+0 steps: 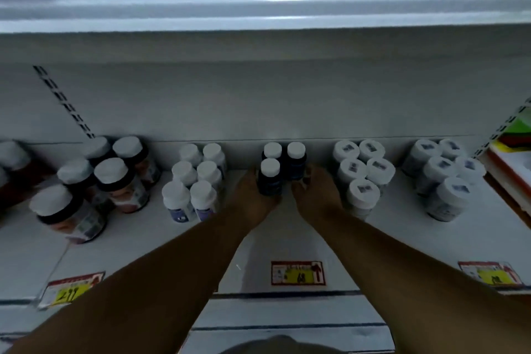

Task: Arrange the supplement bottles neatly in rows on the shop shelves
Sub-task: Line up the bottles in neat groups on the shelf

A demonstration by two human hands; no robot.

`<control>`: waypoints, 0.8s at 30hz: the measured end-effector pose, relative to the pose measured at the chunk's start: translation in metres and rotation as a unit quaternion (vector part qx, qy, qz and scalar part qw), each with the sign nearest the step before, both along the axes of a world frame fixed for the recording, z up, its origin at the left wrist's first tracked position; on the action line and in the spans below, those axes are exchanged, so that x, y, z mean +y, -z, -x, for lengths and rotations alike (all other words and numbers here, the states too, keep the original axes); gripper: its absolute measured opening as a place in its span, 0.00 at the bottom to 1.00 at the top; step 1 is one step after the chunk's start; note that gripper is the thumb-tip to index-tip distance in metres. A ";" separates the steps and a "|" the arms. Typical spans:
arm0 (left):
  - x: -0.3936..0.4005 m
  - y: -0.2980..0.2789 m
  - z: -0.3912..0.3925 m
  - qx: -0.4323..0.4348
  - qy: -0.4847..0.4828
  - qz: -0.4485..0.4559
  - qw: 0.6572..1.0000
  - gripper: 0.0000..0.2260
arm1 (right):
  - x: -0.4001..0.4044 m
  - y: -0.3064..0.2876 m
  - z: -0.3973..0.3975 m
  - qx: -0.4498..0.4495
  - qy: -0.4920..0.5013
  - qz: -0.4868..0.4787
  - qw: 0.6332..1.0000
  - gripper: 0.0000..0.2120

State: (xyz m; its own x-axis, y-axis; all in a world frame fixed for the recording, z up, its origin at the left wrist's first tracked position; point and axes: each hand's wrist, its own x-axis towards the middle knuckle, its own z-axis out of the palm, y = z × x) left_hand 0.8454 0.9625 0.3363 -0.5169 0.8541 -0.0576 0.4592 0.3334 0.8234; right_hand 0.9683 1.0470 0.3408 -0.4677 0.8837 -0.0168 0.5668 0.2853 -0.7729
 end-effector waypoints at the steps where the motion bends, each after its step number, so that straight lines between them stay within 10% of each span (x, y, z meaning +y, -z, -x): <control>1: 0.004 -0.002 0.002 0.010 0.016 0.006 1.000 0.19 | 0.002 -0.001 0.003 -0.005 -0.001 -0.011 1.000 0.17; 20: -0.006 0.009 0.006 0.005 0.021 -0.020 1.000 0.16 | -0.032 0.007 0.003 0.021 0.041 -0.062 0.997 0.05; 24: -0.049 0.017 -0.010 -0.040 -0.010 0.013 0.999 0.33 | -0.053 0.013 -0.003 0.013 -0.039 -0.057 0.998 0.06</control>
